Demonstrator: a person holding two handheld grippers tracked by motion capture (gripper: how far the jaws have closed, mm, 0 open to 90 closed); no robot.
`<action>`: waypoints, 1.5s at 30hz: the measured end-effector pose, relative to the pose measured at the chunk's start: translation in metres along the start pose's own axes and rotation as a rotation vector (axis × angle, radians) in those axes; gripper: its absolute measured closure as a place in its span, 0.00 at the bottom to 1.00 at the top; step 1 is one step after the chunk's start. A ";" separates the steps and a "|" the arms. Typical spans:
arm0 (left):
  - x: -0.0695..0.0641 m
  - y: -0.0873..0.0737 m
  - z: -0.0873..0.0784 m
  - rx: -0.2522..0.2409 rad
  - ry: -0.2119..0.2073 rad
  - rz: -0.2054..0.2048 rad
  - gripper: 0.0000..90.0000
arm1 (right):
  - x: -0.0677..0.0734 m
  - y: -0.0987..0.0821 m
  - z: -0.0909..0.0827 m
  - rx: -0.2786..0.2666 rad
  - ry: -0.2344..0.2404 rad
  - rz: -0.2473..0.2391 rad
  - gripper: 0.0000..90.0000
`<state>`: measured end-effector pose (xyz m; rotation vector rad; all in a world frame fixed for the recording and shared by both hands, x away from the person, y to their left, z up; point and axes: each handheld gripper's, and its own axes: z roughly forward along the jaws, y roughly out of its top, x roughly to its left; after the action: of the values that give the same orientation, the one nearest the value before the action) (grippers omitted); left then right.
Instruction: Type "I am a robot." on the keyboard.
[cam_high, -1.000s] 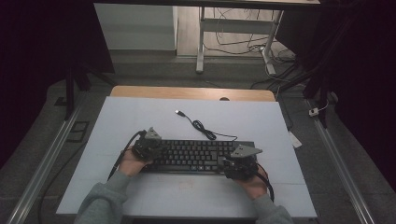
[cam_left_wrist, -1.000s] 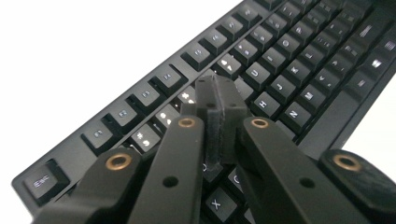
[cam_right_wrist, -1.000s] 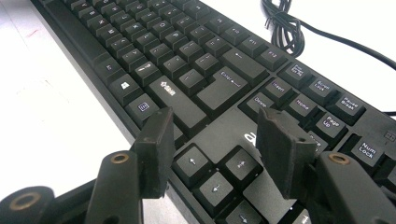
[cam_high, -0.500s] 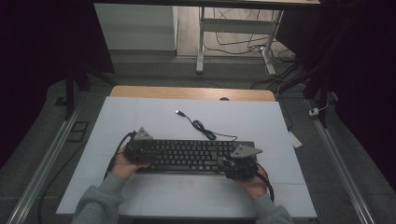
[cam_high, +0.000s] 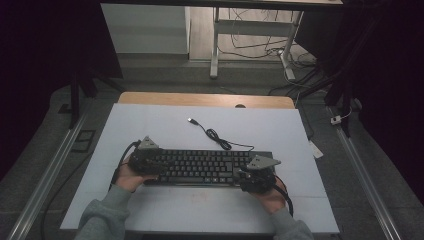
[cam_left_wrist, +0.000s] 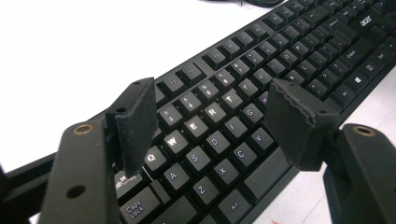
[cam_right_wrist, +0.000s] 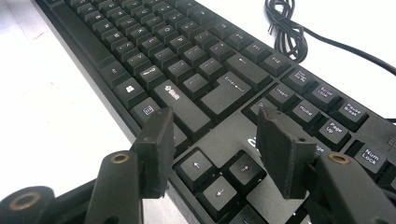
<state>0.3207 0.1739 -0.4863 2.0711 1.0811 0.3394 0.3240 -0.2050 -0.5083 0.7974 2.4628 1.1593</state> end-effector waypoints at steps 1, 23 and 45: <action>0.000 0.000 0.000 0.001 -0.001 0.000 0.38 | 0.000 0.000 0.000 0.000 0.000 0.000 0.52; 0.002 -0.001 0.004 0.017 -0.014 -0.003 0.37 | -0.001 0.010 -0.003 -0.055 0.022 0.038 0.52; 0.002 -0.002 0.008 0.031 -0.017 -0.003 0.36 | 0.010 0.039 0.015 -0.068 0.063 0.010 0.80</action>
<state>0.3255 0.1724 -0.4933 2.0957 1.0857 0.3048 0.3374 -0.1700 -0.4877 0.7661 2.4577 1.2826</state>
